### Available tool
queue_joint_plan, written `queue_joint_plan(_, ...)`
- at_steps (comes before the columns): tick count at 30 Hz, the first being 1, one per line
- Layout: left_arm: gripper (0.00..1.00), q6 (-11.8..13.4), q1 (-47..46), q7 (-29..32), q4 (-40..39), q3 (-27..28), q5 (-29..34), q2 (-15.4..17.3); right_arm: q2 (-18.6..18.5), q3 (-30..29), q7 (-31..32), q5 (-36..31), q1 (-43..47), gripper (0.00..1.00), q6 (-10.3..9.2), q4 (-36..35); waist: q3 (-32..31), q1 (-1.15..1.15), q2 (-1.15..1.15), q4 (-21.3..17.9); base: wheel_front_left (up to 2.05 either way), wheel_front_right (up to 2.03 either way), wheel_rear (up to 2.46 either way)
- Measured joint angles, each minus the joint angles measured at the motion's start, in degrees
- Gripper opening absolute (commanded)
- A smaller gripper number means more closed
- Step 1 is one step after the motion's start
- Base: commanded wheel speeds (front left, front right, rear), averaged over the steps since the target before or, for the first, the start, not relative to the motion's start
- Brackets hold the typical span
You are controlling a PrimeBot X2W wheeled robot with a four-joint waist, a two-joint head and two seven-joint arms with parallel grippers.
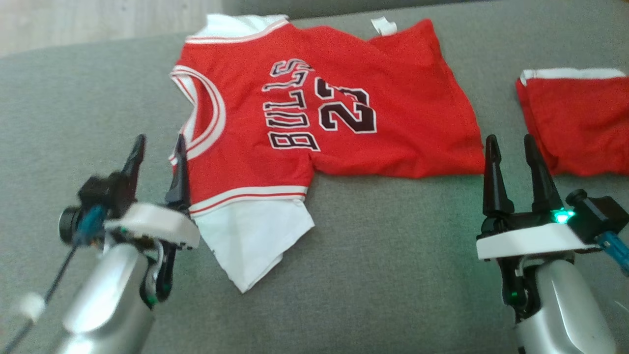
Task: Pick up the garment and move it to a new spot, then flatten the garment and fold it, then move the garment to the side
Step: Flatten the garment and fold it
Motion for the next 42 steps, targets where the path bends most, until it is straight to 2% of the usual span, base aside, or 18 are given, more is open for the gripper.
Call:
queue_joint_plan(1,1.00,-1.6,-2.4,3.3,2.2,-1.4,0.0,0.6,0.0,0.3,0.0,0.2,-0.1,1.00,-0.01,-0.1,1.0,0.01,0.00,-0.6,0.00,0.00,0.00)
queue_joint_plan(8,1.00,-4.5,-12.0,12.5,11.2,-4.4,1.0,1.3,0.0,0.9,0.0,1.2,-0.6,1.00,-0.01,-0.8,5.0,0.01,0.00,-2.9,0.00,0.00,0.00)
queue_joint_plan(14,1.00,-4.6,-18.4,16.0,19.8,-5.4,2.6,2.2,0.0,1.8,0.0,1.7,-2.4,1.00,0.00,-1.5,8.4,0.01,0.00,-5.1,0.00,0.00,0.00)
queue_joint_plan(18,1.00,-7.3,-21.1,16.9,23.9,-6.2,3.0,2.5,0.0,2.2,0.0,2.4,-2.7,1.00,-0.01,-1.8,10.1,0.01,0.00,-6.7,0.00,0.00,0.00)
queue_joint_plan(23,1.00,-8.0,-25.4,18.5,28.1,-6.0,2.8,2.6,0.0,2.4,0.0,2.5,-2.8,1.00,-0.01,-2.0,11.5,0.00,0.00,-8.1,0.00,0.00,0.00)
queue_joint_plan(25,1.00,-9.2,-26.7,19.5,29.4,-5.9,1.9,2.6,0.0,2.6,0.0,2.6,-3.1,1.00,0.00,-2.1,11.9,0.00,0.00,-8.6,0.00,0.00,0.00)
queue_joint_plan(26,0.00,-9.7,-27.3,19.7,29.9,-5.9,1.8,2.7,0.0,2.7,0.0,2.6,-3.3,1.00,-0.01,-2.1,12.1,0.00,0.00,-8.9,0.00,0.00,0.00)
queue_joint_plan(32,0.00,-9.9,-30.2,18.6,32.0,-6.1,2.4,3.7,0.0,3.0,0.0,3.1,-4.0,1.00,0.00,-2.3,13.0,0.00,0.00,-10.0,0.00,0.00,0.00)
queue_joint_plan(35,0.00,-8.9,-32.2,16.5,33.0,-6.2,3.8,4.5,0.0,3.4,0.0,3.1,-4.2,1.00,-0.01,-2.3,13.4,0.01,0.00,-10.5,0.00,0.00,0.00)
queue_joint_plan(42,0.00,-8.5,-41.5,12.8,35.5,-6.2,5.6,7.0,0.0,4.3,0.0,3.6,-5.5,1.00,0.00,-2.3,14.1,0.01,0.00,-12.1,0.00,0.00,0.00)
